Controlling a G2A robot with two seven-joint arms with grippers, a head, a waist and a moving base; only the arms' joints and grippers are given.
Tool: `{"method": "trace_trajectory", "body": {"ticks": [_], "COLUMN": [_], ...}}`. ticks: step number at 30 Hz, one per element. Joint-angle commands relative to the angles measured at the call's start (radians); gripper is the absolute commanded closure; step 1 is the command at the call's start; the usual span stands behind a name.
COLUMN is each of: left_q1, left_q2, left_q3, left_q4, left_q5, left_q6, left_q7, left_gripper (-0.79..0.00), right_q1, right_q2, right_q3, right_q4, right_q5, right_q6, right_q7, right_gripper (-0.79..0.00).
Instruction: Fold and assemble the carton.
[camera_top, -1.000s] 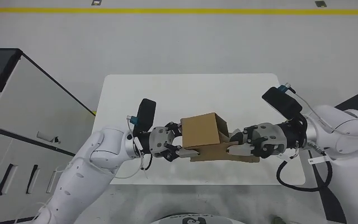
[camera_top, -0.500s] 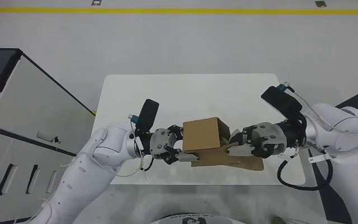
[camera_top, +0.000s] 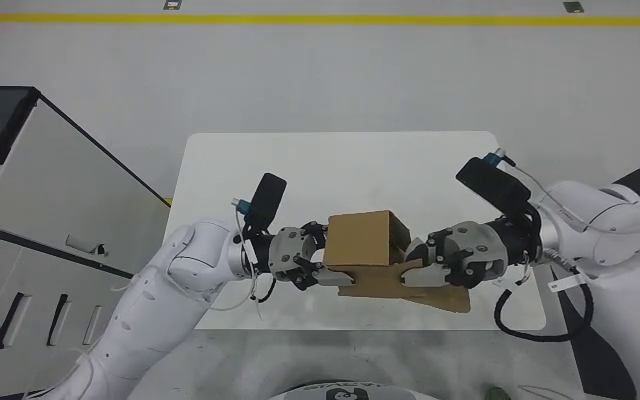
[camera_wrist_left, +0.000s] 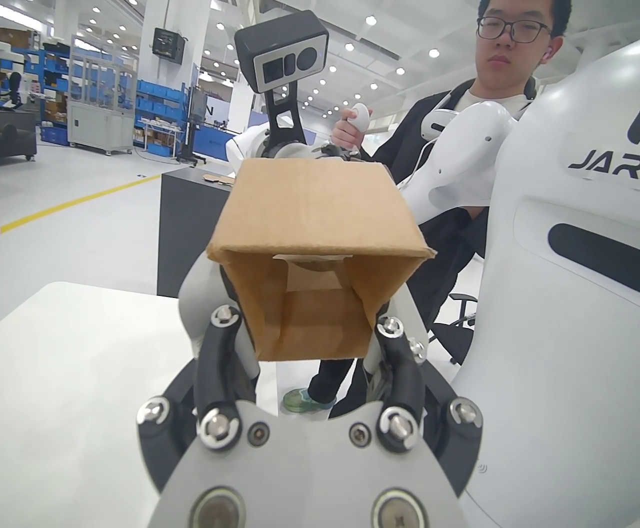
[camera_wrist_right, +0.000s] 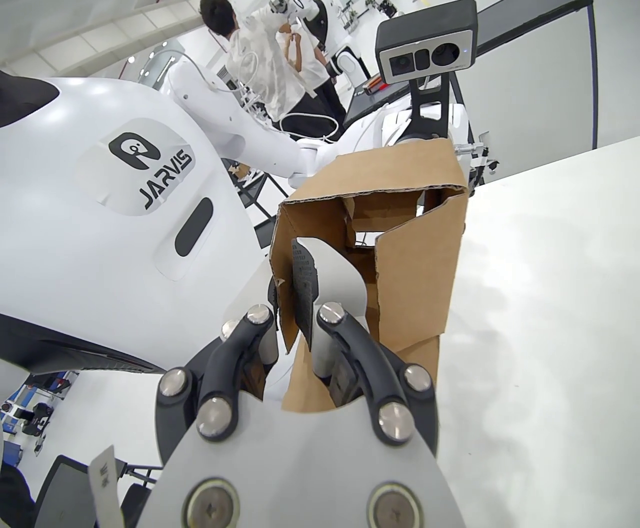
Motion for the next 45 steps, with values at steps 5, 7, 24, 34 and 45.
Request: {"method": "trace_trajectory", "body": {"ticks": [5, 7, 24, 34, 45], "left_q1": [-0.006, -0.009, -0.044, -0.054, -0.058], "left_q2": [0.001, 0.002, 0.006, 0.006, 0.006], "left_q3": [0.004, 0.006, 0.037, 0.049, 0.049], "left_q4": [0.009, 0.014, 0.043, 0.055, 0.064], "left_q5": [-0.025, -0.034, -0.104, -0.107, -0.106], "left_q6": [-0.014, -0.019, -0.042, -0.042, -0.042], "left_q7": [-0.007, -0.009, -0.048, -0.053, -0.048], "left_gripper": [0.0, 0.0, -0.16, -0.785, -0.785], "right_q1": [0.026, 0.034, 0.07, 0.076, 0.084], "right_q2": [0.015, 0.019, 0.057, 0.079, 0.103], "right_q3": [-0.038, -0.049, -0.114, -0.142, -0.161], "right_q4": [0.004, 0.007, 0.05, 0.064, 0.081], "right_q5": [0.017, 0.023, 0.032, 0.024, 0.015], "right_q6": [-0.009, -0.012, -0.043, -0.067, -0.089], "right_q7": [-0.009, -0.012, -0.043, -0.067, -0.089], "right_gripper": [0.0, 0.0, 0.0, 0.0, 0.0]}}
